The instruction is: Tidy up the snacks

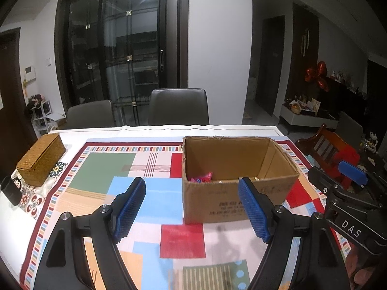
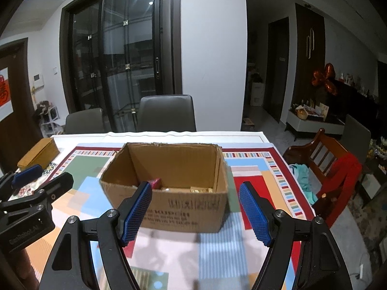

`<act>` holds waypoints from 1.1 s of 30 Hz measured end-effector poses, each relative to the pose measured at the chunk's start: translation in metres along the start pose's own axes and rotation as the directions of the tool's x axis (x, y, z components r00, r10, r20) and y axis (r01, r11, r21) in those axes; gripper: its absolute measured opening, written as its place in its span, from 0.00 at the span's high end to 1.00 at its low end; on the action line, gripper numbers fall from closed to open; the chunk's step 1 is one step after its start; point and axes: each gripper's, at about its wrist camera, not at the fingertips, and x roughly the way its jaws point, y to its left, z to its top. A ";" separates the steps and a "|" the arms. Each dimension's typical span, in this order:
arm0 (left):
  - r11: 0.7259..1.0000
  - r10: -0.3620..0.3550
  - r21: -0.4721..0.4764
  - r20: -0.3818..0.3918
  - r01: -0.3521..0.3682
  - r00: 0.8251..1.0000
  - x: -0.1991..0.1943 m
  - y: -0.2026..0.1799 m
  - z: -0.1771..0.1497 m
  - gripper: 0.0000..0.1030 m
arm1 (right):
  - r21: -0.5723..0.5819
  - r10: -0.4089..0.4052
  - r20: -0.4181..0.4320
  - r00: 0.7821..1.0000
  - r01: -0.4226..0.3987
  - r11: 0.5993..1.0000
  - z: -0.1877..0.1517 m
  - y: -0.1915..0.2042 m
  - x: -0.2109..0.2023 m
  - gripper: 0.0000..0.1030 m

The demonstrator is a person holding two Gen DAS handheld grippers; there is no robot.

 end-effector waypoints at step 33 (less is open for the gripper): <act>1.000 -0.005 -0.009 0.047 0.005 0.999 -0.121 -0.016 -0.101 0.24 | 0.031 -0.036 0.050 0.998 0.034 0.999 -0.095 -0.010 -0.125 0.27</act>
